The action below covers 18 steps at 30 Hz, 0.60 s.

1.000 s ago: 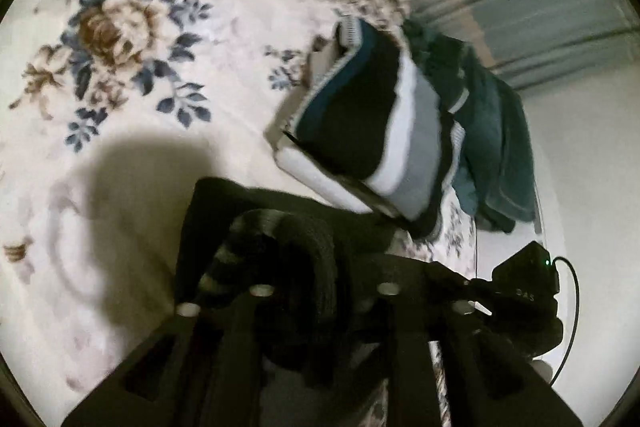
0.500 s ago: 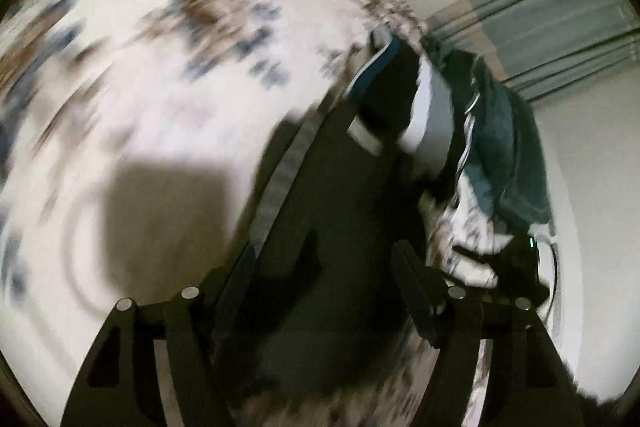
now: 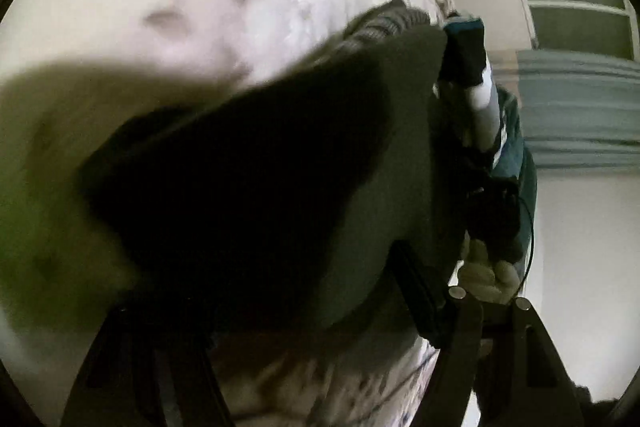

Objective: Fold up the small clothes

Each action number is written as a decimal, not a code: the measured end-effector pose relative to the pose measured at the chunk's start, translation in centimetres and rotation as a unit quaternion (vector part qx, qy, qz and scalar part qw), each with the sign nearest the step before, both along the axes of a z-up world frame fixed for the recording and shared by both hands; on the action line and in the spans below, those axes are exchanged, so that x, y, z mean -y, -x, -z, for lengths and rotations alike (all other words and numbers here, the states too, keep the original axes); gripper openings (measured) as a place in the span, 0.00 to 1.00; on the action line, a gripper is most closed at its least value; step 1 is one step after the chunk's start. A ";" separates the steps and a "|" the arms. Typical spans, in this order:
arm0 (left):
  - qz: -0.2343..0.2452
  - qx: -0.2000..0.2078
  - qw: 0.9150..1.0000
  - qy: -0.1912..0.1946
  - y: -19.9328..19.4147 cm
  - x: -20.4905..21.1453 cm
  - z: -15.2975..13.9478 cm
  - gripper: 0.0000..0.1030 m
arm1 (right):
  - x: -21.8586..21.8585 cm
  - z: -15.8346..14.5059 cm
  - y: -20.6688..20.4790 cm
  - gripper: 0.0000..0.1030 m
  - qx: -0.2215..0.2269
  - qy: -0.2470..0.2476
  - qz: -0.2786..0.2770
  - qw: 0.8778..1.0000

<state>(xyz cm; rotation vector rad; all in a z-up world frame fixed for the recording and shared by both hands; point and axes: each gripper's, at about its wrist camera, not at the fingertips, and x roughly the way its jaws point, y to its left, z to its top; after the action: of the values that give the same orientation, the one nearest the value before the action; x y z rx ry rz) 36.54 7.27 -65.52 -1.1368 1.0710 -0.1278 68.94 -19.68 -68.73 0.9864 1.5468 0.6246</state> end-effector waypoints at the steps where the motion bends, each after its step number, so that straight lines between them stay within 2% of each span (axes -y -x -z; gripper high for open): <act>1: -0.009 0.003 1.000 -0.002 -0.3 0.1 -0.1 0.67 | -0.2 0.1 -0.2 0.99 -0.001 -0.006 0.002 1.000; 3: -0.025 0.006 1.000 -0.007 -0.8 0.3 -0.3 0.67 | -0.8 0.2 -0.6 0.99 -0.002 -0.011 0.006 1.000; 4: -0.034 0.007 0.999 -0.009 -1.0 0.3 -0.5 0.62 | -1.0 0.1 -0.6 0.99 0.001 -0.014 0.008 1.000; 6: -0.039 0.008 0.999 -0.015 -1.3 -0.1 -0.7 0.29 | -1.5 0.0 -0.2 0.99 0.014 -0.003 0.003 1.000; 8: -0.021 0.018 0.999 -0.024 -1.8 -0.2 -1.5 0.23 | -2.0 -0.3 0.2 0.93 0.029 0.027 -0.005 0.999; 9: -0.013 0.022 0.999 -0.031 -2.1 -0.1 -1.9 0.21 | -2.2 -0.4 0.6 0.72 0.029 0.063 -0.010 0.998; 10: -0.006 0.026 0.999 -0.033 -2.2 -0.3 -2.5 0.21 | -2.3 -0.4 1.0 0.35 0.025 0.080 -0.011 0.996; 13: 0.025 0.038 0.998 -0.031 -2.9 -1.4 -4.6 0.20 | -1.5 -0.8 2.8 0.22 0.009 0.057 0.036 0.998; 15: 0.048 0.042 0.998 -0.022 -3.7 -2.8 -6.0 0.19 | -1.1 -2.2 5.5 0.18 0.003 0.057 0.075 0.996; 18: 0.083 0.044 0.995 -0.026 -5.0 -5.5 -7.9 0.19 | -0.7 -5.1 12.3 0.17 -0.011 0.048 0.127 0.991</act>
<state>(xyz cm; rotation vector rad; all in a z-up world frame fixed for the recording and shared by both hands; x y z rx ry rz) 41.54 12.77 -57.66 -0.9857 1.0827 -0.2773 56.67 -18.94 -63.67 1.0976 1.4281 0.3586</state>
